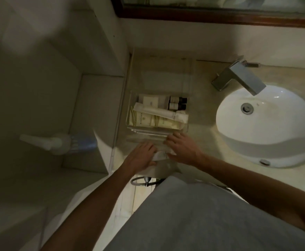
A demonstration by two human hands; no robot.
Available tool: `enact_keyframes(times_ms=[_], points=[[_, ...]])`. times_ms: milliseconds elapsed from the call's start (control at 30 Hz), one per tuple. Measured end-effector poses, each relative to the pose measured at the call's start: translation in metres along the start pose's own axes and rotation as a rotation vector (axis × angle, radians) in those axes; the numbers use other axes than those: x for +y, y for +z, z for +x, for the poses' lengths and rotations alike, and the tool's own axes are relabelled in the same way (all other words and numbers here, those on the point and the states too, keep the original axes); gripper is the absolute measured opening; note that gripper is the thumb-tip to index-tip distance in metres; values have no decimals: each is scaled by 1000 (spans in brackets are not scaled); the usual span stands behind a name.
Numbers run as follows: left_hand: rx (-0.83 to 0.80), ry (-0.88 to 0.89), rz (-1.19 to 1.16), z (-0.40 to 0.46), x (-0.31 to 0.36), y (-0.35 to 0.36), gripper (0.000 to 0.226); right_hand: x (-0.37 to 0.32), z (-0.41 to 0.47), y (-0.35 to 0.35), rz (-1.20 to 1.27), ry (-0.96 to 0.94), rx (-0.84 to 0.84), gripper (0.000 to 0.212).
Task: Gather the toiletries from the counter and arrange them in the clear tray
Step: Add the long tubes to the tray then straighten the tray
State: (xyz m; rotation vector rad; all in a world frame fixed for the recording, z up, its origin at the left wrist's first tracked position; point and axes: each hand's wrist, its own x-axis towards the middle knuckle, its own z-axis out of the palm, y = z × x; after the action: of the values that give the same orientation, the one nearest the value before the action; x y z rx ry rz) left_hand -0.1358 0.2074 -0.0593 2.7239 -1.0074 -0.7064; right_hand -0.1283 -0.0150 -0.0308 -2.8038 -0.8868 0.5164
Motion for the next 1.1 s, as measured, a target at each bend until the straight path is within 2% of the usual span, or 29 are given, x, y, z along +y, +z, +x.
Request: enact_keyframes(times_ms=[100, 200, 367, 433, 533, 667, 767, 933, 1033, 1100], points=[[16, -21, 8, -1, 4, 0, 39, -8, -11, 22, -84, -19, -128, 47], [76, -22, -17, -4, 7, -4, 26, -9, -14, 22, -78, 26, -117, 38], [381, 15, -70, 17, -6, -49, 27, 11, -9, -23, 49, 154, 169, 37], [441, 67, -16, 35, -14, -71, 26, 25, 1, -39, 32, 172, 205, 36], [371, 70, 36, 63, -24, -87, 33, 43, 15, -48, -16, 186, 151, 41], [229, -19, 85, 82, -35, -72, 66, 51, 26, -41, -64, 273, 68, 67], [160, -102, 61, 87, -42, -58, 80, 46, 31, -27, -35, 310, 48, 71], [98, -154, 15, 85, -41, -40, 86, 37, 28, 6, -24, 331, -57, 78], [163, -234, -34, 87, -37, -41, 81, 42, 32, 9, 14, 335, -43, 76], [233, -359, -65, 86, -40, -41, 74, 48, 36, 7, 26, 334, -26, 70]])
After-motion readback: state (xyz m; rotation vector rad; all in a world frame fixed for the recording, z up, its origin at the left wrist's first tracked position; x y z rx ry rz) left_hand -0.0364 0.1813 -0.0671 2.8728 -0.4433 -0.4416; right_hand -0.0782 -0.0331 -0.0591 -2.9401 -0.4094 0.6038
